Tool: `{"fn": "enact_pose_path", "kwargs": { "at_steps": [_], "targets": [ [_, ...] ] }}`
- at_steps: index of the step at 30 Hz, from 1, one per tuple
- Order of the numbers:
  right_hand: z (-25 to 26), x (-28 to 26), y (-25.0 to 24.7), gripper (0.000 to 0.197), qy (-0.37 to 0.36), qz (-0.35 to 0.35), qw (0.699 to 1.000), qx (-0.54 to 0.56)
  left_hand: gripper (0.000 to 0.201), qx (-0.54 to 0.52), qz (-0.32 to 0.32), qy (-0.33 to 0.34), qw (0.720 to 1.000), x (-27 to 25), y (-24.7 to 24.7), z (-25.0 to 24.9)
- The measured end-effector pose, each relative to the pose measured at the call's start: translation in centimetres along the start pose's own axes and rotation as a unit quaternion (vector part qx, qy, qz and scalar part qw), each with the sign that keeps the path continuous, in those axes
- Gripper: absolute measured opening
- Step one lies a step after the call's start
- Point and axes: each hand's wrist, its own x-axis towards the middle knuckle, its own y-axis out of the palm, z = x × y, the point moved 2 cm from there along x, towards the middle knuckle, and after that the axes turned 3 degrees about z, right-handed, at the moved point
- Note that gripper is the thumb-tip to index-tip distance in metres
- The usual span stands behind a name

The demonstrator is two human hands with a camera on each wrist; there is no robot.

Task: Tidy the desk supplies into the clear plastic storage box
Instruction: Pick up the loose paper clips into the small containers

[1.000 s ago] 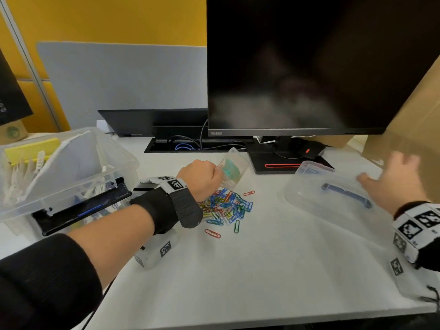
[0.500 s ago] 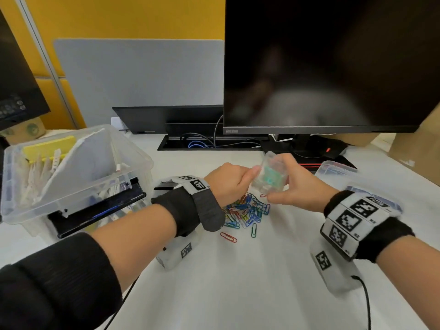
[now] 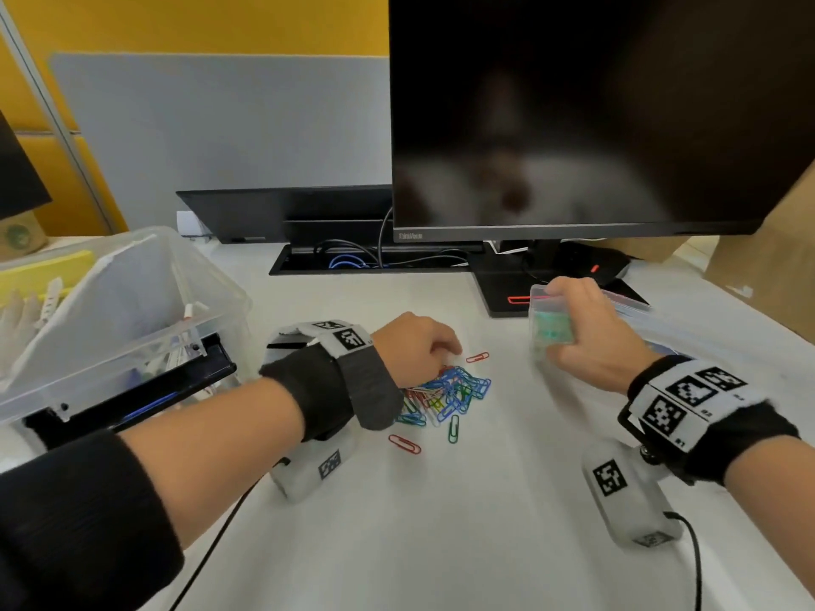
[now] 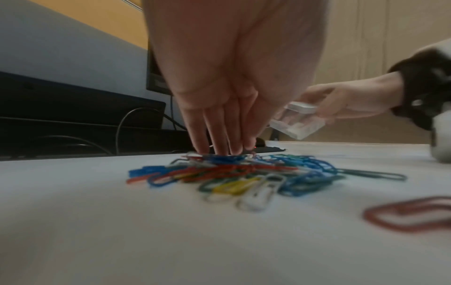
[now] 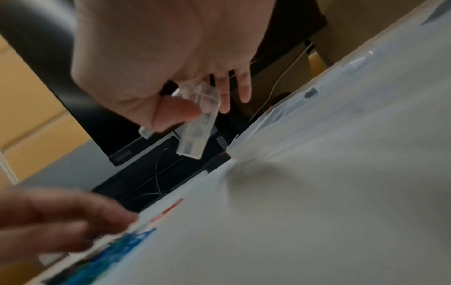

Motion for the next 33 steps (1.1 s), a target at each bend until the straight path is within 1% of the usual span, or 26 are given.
{"fn": "enact_pose_path", "kwargs": {
  "at_steps": [1,3,6,8,9,10,13,15,16,17,19,20,21,22,23,25,27,29,30,31,32,33],
  "targets": [
    [0.2,0.2,-0.4,0.059,-0.009,0.005,1.000,-0.002,0.032,-0.004,-0.014,0.012,1.000,0.1,-0.1,-0.3],
    [0.5,0.5,-1.1,0.062,-0.036,0.034,0.999,-0.013,0.036,-0.006,-0.006,0.020,1.000,0.6,0.0,-1.0],
    [1.1,0.1,-1.2,0.064,-0.079,0.090,0.990,-0.075,0.044,0.036,0.067,0.017,0.997,1.4,1.1,-2.1],
    [1.3,-0.4,-0.7,0.066,-0.084,0.105,0.986,-0.095,0.043,0.056,0.105,0.032,0.992,1.7,1.6,-2.2],
    [1.4,-0.7,-0.5,0.066,-0.086,0.104,0.986,-0.094,0.040,0.054,0.103,0.041,0.992,1.5,1.5,-2.1],
    [1.6,-1.0,-0.3,0.064,-0.087,0.101,0.987,-0.089,0.035,0.044,0.087,0.049,0.994,1.3,1.2,-2.0],
    [2.2,-1.3,-0.2,0.058,-0.099,0.098,0.987,-0.074,0.024,0.019,0.022,0.061,0.998,0.3,0.1,-1.3],
    [2.2,-1.3,-0.1,0.055,-0.089,0.116,0.988,-0.051,0.023,0.000,0.001,0.069,0.998,-0.5,-0.2,-0.9],
    [2.2,-1.3,0.0,0.055,-0.073,0.128,0.989,-0.025,0.025,-0.021,0.004,0.081,0.996,-0.9,-0.2,-0.9],
    [2.1,-1.3,0.0,0.055,-0.055,0.136,0.989,0.013,0.029,-0.042,0.020,0.095,0.994,-1.4,0.0,-1.1],
    [2.0,-1.3,0.1,0.054,-0.020,0.145,0.986,0.081,0.042,-0.057,0.090,0.114,0.988,-2.1,1.1,-1.5],
    [2.0,-1.3,0.1,0.053,-0.008,0.152,0.983,0.098,0.047,-0.049,0.124,0.119,0.984,-2.4,1.6,-1.8],
    [2.0,-1.4,0.2,0.051,-0.001,0.157,0.981,0.110,0.049,-0.030,0.144,0.124,0.981,-2.5,2.1,-1.8],
    [2.1,-1.5,0.3,0.049,0.001,0.159,0.980,0.116,0.046,-0.005,0.145,0.127,0.981,-2.5,2.2,-1.7],
    [2.2,-1.6,0.3,0.049,0.000,0.155,0.981,0.113,0.041,0.009,0.130,0.125,0.984,-2.5,1.9,-1.5],
    [2.6,-1.7,0.2,0.056,-0.005,0.134,0.987,0.085,0.029,0.000,0.074,0.105,0.992,-2.7,1.0,-1.1],
    [3.0,-1.7,0.1,0.057,-0.003,0.103,0.993,0.062,0.022,-0.032,-0.009,0.068,0.997,-3.0,-0.2,-0.3],
    [3.0,-1.5,0.1,0.050,0.023,0.074,0.995,0.055,0.022,-0.020,-0.099,-0.004,0.995,-3.1,-1.2,0.8],
    [3.0,-1.5,0.0,0.045,0.036,0.063,0.996,0.044,0.025,0.014,-0.119,-0.061,0.991,-3.0,-1.6,1.2],
    [2.9,-1.4,0.0,0.041,0.048,0.057,0.997,0.033,0.030,0.064,-0.110,-0.126,0.984,-2.9,-1.6,1.7],
    [2.9,-1.4,0.1,0.035,0.059,0.054,0.996,0.028,0.035,0.104,-0.081,-0.185,0.974,-2.8,-1.5,1.9],
    [2.8,-1.4,0.1,0.029,0.068,0.051,0.996,0.027,0.042,0.117,-0.047,-0.226,0.966,-2.8,-1.0,2.1]
  ]
}}
